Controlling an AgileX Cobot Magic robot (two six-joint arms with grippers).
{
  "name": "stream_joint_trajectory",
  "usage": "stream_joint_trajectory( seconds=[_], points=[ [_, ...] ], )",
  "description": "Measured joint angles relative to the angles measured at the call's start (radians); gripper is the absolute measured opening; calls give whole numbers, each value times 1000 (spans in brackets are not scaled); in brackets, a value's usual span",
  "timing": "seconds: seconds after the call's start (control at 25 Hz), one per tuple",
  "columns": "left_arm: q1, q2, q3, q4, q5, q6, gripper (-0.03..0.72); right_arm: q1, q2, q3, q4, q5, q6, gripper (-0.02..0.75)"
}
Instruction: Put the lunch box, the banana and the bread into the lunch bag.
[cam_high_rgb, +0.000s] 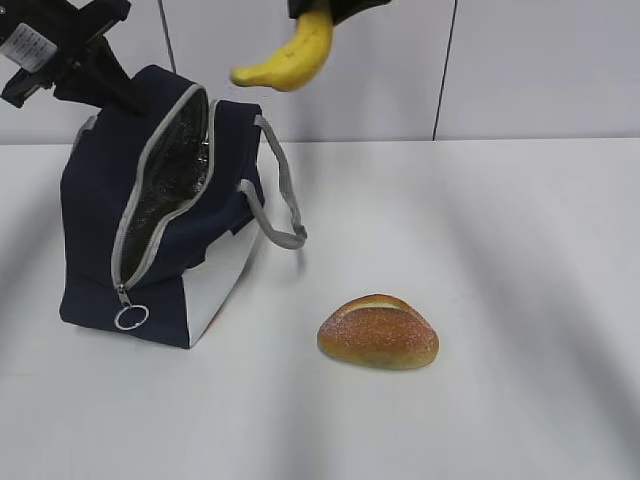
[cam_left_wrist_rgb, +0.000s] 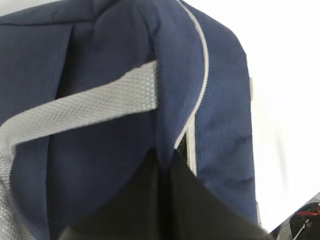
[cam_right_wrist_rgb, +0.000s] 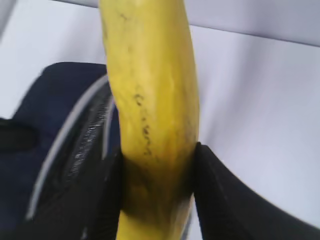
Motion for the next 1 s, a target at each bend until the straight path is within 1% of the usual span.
stream_joint_trajectory(
  seconds=[0.12, 0.4, 0.52, 0.6, 0.8, 1.0],
  points=[
    [0, 0, 0, 0, 0, 0, -3, 14, -2, -1, 106, 2, -9, 300],
    [0, 0, 0, -1, 0, 0, -3, 76, 20, -1, 186, 4, -9, 302],
    [0, 0, 0, -4, 0, 0, -3, 105, 50, 13, 198, 4, -5, 304],
    [1, 0, 0, -6, 0, 0, -3, 121, 59, 55, 199, 4, -3, 304],
    [1, 0, 0, -8, 1, 0, -3, 130, 65, 187, 202, 2, -3, 304],
    [1, 0, 0, -10, 1, 0, -3, 135, 72, 234, 184, -2, -1, 304]
  ],
)
